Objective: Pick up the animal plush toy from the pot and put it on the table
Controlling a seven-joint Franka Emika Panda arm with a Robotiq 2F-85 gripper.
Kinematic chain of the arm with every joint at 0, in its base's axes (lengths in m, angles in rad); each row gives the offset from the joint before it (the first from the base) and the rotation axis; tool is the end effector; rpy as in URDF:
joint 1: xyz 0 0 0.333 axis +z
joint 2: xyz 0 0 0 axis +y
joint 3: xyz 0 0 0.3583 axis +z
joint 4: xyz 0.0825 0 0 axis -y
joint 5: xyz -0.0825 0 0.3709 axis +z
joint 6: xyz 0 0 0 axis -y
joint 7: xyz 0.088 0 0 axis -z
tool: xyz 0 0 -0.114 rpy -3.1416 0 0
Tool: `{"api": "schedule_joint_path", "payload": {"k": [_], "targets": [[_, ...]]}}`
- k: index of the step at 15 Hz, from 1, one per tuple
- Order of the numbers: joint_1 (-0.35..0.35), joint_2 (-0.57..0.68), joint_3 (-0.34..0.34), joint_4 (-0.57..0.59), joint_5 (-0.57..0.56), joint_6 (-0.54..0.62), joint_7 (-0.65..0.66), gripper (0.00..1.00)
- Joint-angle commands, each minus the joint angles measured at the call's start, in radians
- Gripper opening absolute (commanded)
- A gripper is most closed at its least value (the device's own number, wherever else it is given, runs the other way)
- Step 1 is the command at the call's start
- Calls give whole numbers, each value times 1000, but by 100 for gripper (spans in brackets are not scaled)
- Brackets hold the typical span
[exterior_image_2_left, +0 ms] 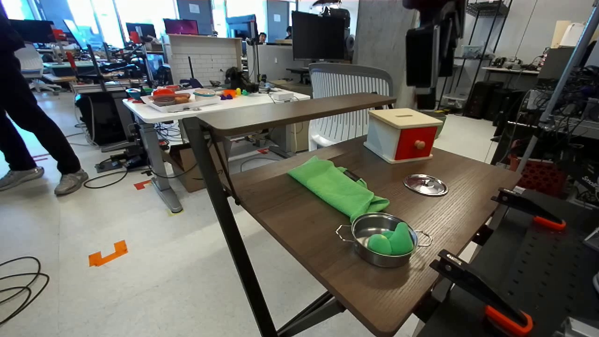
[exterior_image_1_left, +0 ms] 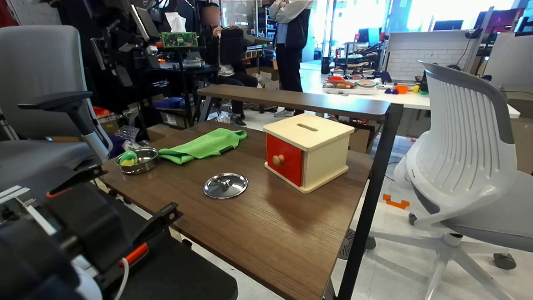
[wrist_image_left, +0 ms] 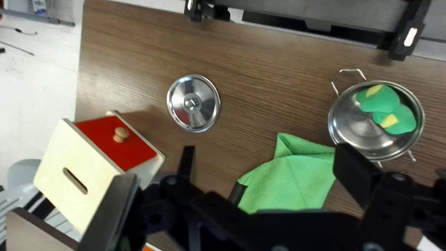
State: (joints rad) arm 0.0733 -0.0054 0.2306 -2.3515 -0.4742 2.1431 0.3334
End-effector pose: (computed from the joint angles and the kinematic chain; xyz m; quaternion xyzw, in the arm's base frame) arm 0.4552 0.1197 0.3654 0.9690 0.1322 -0.0360 0.2058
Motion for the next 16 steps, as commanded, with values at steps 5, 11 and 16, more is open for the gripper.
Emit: {"api": "schedule_joint_path", "payload": {"k": [5,11,16], "targets": [[36,51,-60,-24,10,225,-145,100],[46,75,-57,-14,20,224,-179,100],[77,137,-37,-51,96,272,-421,100]]}}
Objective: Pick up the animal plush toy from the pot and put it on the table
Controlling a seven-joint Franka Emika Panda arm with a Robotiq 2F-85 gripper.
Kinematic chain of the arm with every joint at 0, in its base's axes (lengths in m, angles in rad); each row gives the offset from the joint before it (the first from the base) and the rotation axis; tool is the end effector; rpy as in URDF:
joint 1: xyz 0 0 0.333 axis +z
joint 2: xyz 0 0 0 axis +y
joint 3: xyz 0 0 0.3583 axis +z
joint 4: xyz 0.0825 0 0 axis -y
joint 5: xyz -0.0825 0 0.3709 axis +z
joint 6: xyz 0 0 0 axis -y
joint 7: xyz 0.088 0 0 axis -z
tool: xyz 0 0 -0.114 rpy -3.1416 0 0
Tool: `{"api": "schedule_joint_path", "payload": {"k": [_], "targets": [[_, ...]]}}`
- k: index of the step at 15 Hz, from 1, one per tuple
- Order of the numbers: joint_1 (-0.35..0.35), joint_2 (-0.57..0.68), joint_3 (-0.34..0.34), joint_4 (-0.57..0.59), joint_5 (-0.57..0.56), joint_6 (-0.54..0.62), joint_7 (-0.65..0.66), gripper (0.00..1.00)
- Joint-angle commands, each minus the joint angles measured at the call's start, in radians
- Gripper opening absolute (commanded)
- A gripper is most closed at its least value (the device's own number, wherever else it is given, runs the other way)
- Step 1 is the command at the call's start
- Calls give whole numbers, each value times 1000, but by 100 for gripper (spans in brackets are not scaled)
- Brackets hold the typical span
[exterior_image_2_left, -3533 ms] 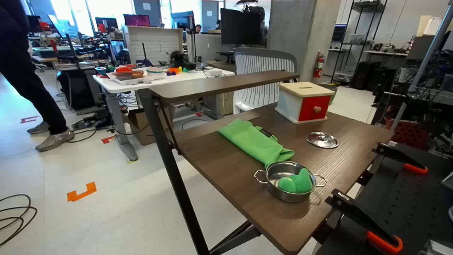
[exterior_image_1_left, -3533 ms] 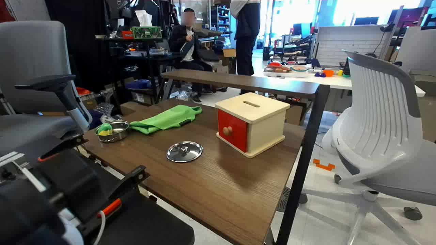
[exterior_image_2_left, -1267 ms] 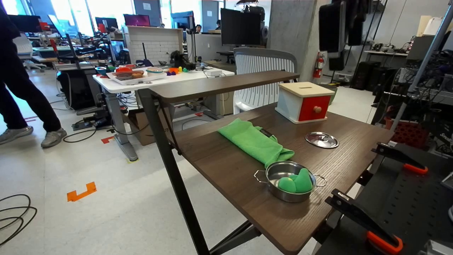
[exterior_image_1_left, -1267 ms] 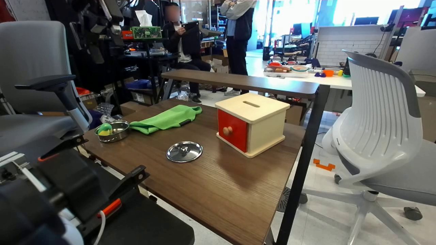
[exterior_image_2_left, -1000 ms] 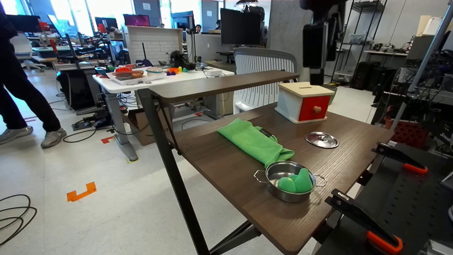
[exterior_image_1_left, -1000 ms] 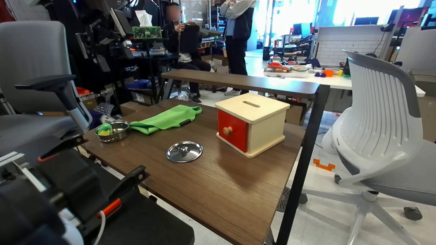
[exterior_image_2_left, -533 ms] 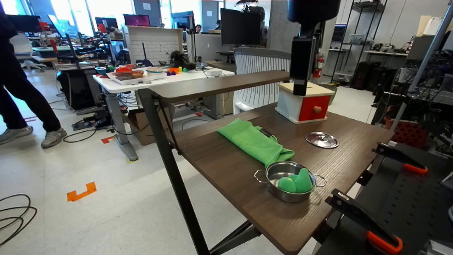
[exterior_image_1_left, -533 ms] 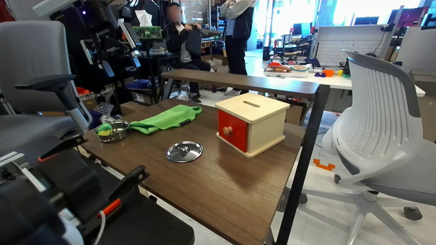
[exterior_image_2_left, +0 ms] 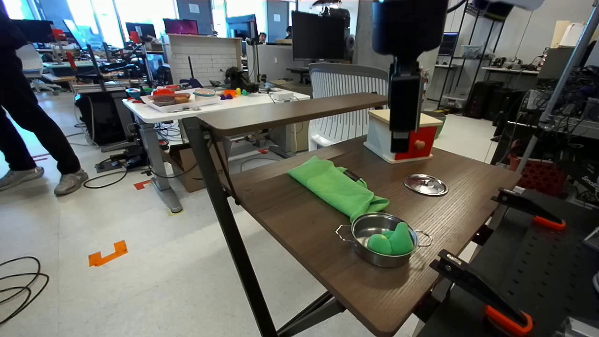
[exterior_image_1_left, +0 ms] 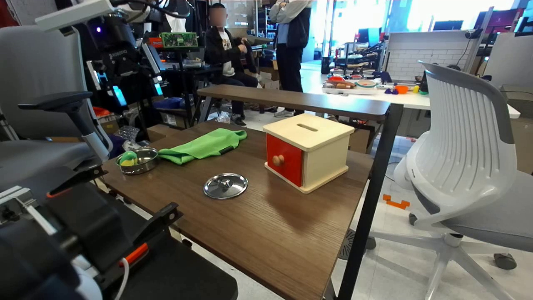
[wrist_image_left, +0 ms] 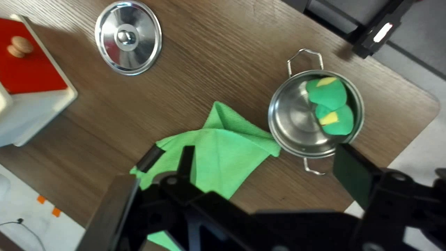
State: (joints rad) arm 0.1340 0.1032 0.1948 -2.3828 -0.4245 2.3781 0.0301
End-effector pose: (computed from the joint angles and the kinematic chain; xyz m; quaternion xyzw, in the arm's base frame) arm 0.4628 0.1511 0.3160 0.9429 0.3034 -0.0266 0.1346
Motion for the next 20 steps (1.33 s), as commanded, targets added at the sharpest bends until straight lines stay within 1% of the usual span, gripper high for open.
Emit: {"api": "schedule_joint_path", "payload": {"k": [1,5,8,14,17,20], "targets": [[19,33,-3,-33,51,45,-151,100],[8,46,-10,-83,90,76,-278,100],[5,81,-12,-78,106,61,-349,100],[2,169,-13,-39,88,65,-423,100],[2,217,-11,-21,79,96,-450,100],[17,254,-11,-13,58,141,-435,100]]}}
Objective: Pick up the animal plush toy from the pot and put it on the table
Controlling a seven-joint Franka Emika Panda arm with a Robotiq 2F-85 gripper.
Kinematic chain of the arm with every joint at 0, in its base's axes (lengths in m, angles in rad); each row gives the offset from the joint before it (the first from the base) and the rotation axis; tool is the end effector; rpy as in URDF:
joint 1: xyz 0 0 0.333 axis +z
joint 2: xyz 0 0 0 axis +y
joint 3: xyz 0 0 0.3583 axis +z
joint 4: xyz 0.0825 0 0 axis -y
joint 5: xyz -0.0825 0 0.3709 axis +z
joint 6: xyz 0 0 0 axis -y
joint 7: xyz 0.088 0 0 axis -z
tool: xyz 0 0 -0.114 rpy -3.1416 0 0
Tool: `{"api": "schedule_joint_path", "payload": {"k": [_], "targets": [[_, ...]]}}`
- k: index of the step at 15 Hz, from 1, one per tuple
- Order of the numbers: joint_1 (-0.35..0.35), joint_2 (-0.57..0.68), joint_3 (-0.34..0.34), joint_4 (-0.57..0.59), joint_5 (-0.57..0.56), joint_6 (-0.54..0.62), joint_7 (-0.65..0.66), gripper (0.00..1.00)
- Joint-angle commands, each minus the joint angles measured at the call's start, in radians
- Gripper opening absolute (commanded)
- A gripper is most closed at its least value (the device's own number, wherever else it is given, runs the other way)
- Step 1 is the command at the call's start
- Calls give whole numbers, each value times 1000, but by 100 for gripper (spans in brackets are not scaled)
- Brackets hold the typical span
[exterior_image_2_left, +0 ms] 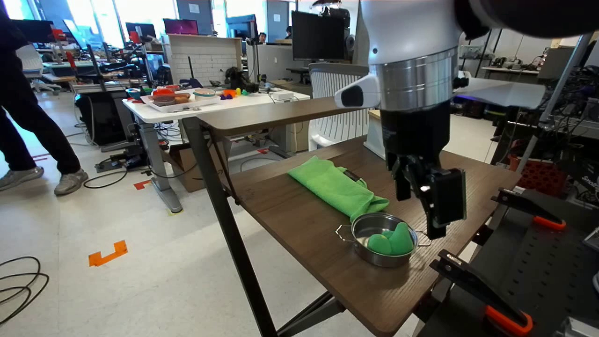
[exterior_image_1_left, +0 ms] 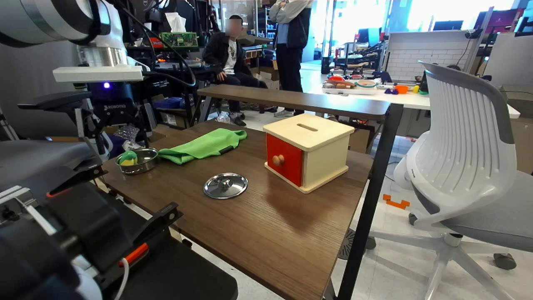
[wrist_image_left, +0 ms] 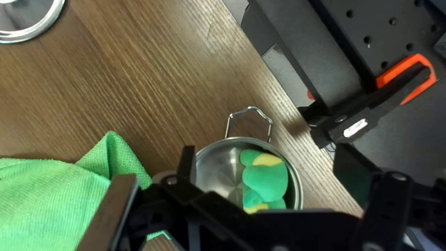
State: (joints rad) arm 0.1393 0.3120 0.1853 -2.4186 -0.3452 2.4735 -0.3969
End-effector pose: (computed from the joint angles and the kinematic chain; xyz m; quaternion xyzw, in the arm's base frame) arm 0.4440 0.1518 0.2115 0.8654 0.4828 -0.1220 0.0560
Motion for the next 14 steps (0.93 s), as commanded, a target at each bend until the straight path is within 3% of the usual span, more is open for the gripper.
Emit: {"api": "schedule_joint_path", "payload": {"k": [1,4,5,7,13,14], "targets": [[18,59,-2,26,-30,59,1,100],[32,87,-3,29,-53,82,2,100],[36,93,-4,27,-59,94,4,75],[37,98,-5,21,-67,117,4,66],[37,100,-8,20,-79,146,3,18],[37,100,-9,21,-80,146,3,19]]}}
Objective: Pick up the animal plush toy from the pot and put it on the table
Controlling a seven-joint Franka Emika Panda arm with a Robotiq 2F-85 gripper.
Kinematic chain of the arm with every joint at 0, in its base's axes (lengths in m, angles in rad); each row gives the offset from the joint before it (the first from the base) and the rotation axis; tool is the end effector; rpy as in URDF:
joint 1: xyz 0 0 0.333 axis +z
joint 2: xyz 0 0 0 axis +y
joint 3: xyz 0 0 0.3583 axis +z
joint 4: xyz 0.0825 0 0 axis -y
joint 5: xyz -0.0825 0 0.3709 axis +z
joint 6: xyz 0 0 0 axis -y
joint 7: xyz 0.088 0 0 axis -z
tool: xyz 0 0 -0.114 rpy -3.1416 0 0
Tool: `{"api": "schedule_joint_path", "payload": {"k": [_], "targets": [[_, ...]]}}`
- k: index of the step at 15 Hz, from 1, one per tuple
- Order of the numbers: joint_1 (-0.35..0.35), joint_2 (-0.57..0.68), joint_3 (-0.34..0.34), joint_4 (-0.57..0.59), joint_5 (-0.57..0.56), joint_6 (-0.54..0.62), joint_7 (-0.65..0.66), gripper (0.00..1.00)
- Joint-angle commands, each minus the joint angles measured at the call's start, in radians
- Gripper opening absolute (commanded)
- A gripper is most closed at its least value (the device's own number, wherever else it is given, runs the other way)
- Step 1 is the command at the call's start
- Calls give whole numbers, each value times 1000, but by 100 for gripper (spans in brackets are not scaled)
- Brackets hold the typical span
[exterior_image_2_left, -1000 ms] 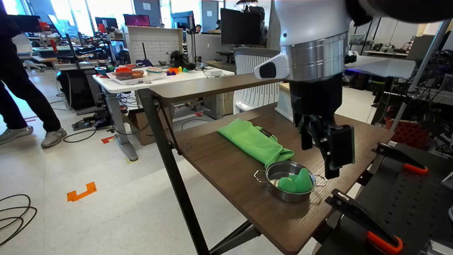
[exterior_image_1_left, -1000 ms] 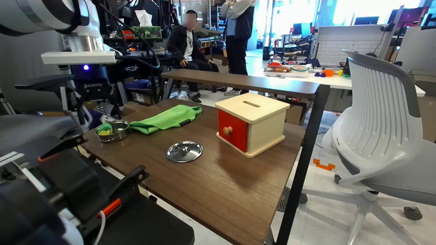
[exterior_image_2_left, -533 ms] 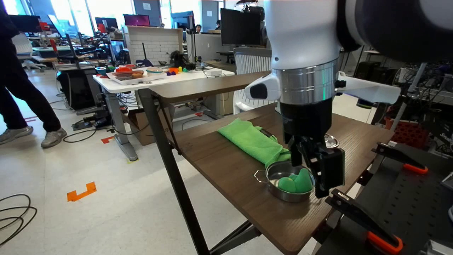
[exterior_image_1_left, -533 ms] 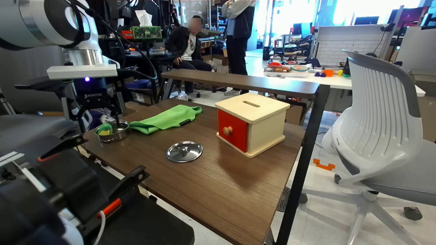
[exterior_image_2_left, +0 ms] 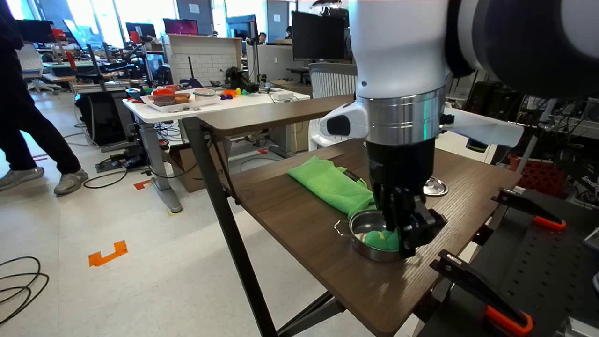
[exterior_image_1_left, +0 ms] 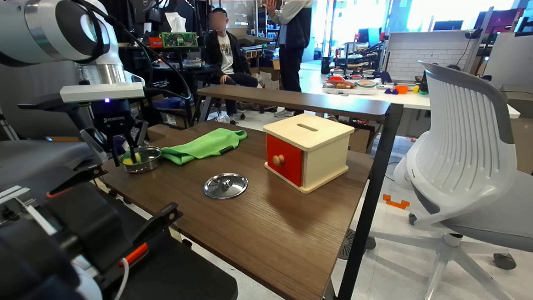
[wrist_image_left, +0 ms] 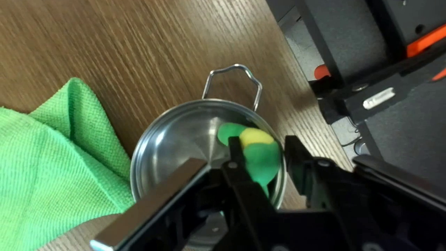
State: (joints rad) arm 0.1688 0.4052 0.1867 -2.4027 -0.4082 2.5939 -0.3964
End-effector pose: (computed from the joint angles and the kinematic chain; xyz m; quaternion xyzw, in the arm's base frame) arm 0.4447 0.1762 0.1797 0.8437 0.5259 -0.0961 0.0487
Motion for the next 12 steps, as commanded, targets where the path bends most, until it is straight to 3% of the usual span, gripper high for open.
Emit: {"api": "schedule_joint_path", "payload": {"k": [1,3,10,12], "targets": [[9,6,-13,4,-20,26,7,55],[9,3,-15,3,-22,26,8,50],[16,-11,-27,-7,-41,31,30,98],[17,-17,-31,-14,-54,47,43,100]]}}
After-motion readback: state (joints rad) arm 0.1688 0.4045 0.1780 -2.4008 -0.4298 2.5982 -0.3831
